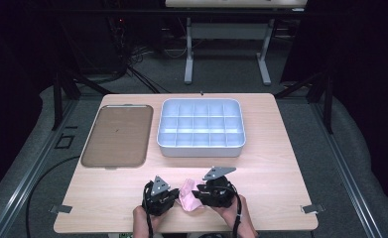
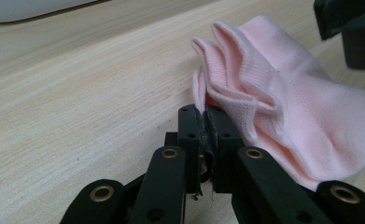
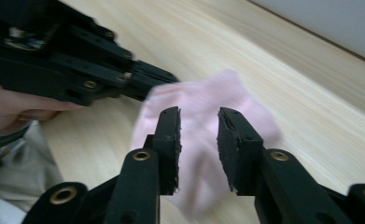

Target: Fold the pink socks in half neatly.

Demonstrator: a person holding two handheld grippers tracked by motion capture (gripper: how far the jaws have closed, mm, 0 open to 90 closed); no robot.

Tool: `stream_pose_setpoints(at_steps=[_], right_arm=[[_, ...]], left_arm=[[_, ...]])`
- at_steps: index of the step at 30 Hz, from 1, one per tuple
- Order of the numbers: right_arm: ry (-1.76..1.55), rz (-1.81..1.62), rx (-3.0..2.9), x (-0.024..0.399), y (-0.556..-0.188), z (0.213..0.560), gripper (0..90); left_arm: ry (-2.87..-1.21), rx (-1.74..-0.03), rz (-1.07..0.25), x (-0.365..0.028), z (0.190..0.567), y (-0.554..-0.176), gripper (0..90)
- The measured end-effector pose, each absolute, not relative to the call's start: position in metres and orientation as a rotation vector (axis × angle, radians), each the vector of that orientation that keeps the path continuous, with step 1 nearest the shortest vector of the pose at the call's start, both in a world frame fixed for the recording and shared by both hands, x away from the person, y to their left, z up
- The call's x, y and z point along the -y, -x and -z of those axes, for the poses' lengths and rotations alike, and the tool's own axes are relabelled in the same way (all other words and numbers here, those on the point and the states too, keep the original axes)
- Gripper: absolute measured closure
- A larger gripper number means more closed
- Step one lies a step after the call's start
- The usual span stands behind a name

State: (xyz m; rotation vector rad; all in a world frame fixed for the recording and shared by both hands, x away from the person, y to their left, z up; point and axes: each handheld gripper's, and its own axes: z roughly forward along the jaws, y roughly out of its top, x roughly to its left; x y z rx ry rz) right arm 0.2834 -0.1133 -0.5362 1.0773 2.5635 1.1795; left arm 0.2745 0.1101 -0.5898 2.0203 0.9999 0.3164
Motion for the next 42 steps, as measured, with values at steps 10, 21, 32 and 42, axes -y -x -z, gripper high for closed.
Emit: stream_pose_setpoints(at_steps=[10, 21, 32, 42], right_arm=[[-1.257, -1.041, -2.48, 0.129, -0.287, 0.556, 48.5], [-1.214, -0.975, -2.521, 0.112, -0.29, 0.563, 43.2], [-1.182, -0.959, -2.531, 0.114, -0.288, 0.571, 41.6], [-1.171, -0.977, -2.53, 0.115, -0.288, 0.573, 41.4]], left_arm=[[-2.027, -0.99, -0.319, -0.11, 0.59, -0.274, 85.4], [-2.036, -0.982, -0.327, -0.11, 0.589, -0.274, 85.4], [-2.03, -1.006, -0.334, -0.11, 0.589, -0.274, 79.9], [-1.899, -1.021, -0.328, -0.132, 0.57, -0.266, 67.8]])
